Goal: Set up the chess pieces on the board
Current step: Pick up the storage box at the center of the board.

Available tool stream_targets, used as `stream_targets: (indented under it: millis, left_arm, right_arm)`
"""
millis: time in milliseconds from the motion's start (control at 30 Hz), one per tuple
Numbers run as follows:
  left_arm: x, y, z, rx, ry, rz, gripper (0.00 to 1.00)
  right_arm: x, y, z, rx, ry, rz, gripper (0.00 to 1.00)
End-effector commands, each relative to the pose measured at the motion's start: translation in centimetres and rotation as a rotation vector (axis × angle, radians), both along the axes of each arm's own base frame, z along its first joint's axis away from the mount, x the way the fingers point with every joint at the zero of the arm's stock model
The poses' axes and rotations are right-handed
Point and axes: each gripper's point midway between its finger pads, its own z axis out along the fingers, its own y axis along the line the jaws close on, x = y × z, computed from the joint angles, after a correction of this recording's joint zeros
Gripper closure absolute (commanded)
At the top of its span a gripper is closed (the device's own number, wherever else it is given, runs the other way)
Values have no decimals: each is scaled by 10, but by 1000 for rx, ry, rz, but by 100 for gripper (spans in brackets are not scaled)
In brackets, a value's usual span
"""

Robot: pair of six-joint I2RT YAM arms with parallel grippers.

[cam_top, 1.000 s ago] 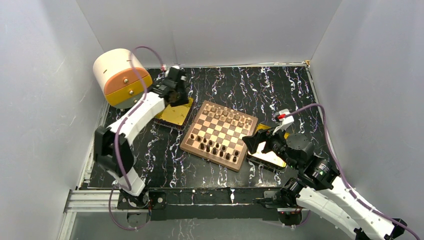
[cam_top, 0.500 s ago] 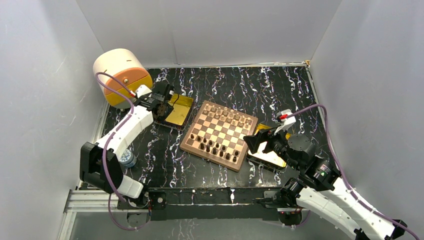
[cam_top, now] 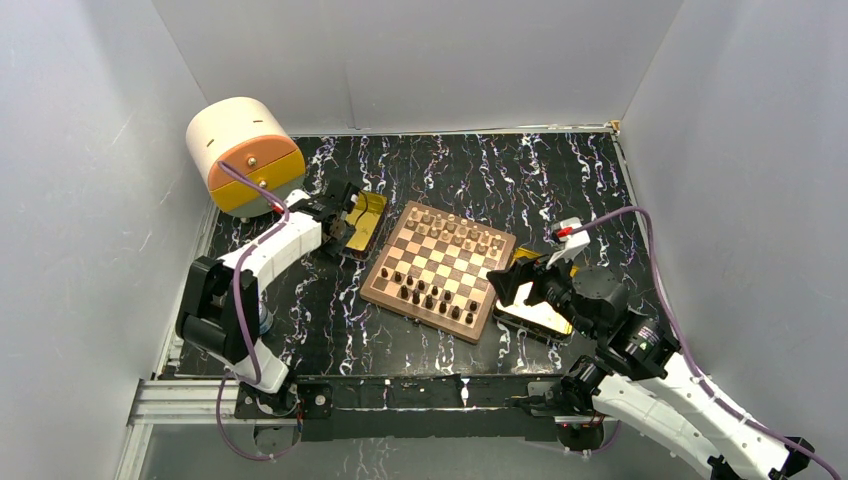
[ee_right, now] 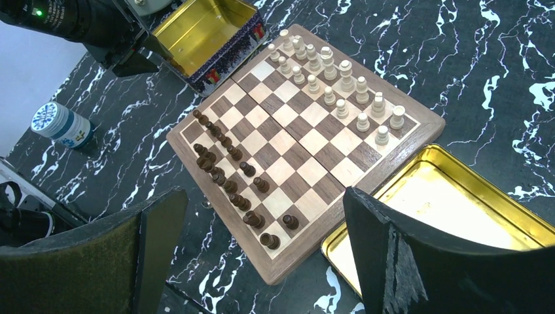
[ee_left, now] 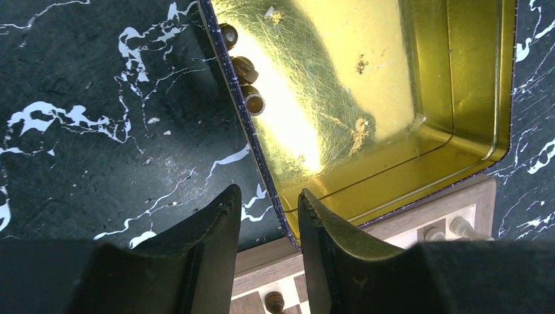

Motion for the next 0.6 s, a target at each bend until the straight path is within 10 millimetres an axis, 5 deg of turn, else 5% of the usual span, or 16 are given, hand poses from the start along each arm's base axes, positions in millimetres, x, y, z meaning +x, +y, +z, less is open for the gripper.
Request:
stream_targets:
  millis: [0, 300, 567]
  left_arm:
    - [6, 5, -8, 4, -21, 29, 64]
    - [12, 7, -30, 5, -7, 40, 69]
    - [15, 13, -25, 17, -23, 53, 77]
  right_arm:
    - [5, 3, 31, 55, -64, -9, 1]
    - [6, 6, 29, 51, -61, -1, 1]
    - [7, 6, 32, 48, -72, -2, 1]
